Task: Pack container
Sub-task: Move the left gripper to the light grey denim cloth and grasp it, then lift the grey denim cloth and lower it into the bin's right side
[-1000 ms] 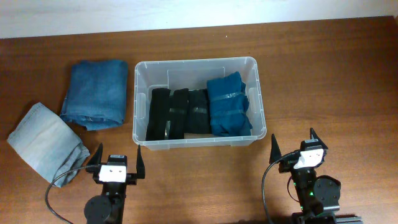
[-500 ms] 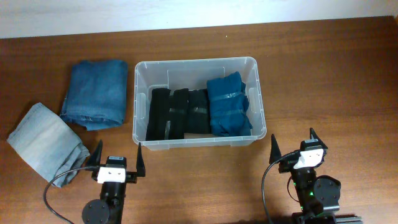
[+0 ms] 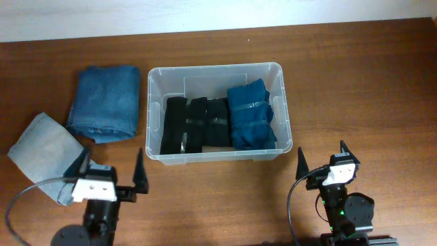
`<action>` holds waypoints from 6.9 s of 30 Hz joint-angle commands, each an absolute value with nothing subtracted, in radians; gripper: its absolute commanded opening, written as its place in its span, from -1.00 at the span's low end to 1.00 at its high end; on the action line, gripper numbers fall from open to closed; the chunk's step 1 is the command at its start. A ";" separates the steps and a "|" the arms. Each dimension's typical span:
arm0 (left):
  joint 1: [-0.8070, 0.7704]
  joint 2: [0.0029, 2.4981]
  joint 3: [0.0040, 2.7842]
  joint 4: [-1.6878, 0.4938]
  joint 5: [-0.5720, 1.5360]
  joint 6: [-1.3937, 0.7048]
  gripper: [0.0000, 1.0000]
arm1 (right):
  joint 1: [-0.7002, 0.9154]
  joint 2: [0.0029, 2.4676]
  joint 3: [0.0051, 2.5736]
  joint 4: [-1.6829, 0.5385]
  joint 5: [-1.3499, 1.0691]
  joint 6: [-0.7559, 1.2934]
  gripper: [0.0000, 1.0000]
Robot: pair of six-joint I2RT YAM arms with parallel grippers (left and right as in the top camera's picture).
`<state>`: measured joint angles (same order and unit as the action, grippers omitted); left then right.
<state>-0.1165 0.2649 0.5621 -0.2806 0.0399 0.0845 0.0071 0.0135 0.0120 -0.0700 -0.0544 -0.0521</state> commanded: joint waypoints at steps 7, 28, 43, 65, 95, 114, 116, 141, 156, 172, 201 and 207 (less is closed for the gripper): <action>-0.117 0.371 0.607 -0.179 0.231 0.012 0.99 | -0.002 0.003 0.006 -0.071 -0.068 -0.043 0.96; 0.143 0.722 1.000 -0.768 -0.234 -0.310 0.99 | -0.002 0.003 0.006 -0.071 -0.068 -0.043 0.97; 0.775 1.419 1.254 -0.976 0.212 -0.229 0.99 | -0.002 0.003 0.006 -0.071 -0.068 -0.043 0.97; 0.880 1.793 1.208 -0.972 0.138 -0.155 0.99 | -0.002 0.003 0.006 -0.071 -0.068 -0.043 0.97; 0.880 1.808 1.131 -0.820 0.194 -0.218 -0.99 | -0.002 0.003 0.006 -0.071 -0.068 -0.043 0.97; 0.556 1.443 1.704 -1.028 0.460 -0.251 -0.99 | -0.002 0.003 0.006 -0.071 -0.068 -0.043 0.97; 0.438 1.439 1.763 -1.008 0.506 -0.270 -0.99 | -0.002 0.003 0.006 -0.071 -0.068 -0.043 0.96; -0.535 1.748 1.833 -0.525 0.434 -0.525 -0.99 | -0.002 0.003 0.006 -0.071 -0.068 -0.043 0.97; -0.559 1.773 1.652 -0.533 0.265 -0.670 -0.99 | -0.002 0.003 0.006 -0.071 -0.068 -0.043 0.97; -0.641 1.771 1.573 -0.710 0.221 -0.666 -1.00 | -0.002 0.003 0.006 -0.071 -0.068 -0.043 0.97; -0.527 1.747 1.494 -0.773 0.157 -0.446 0.90 | -0.002 0.003 0.006 -0.071 -0.068 -0.043 0.97; -0.509 1.648 1.495 -0.710 0.160 -0.406 0.51 | -0.002 0.003 0.006 -0.071 -0.068 -0.043 0.97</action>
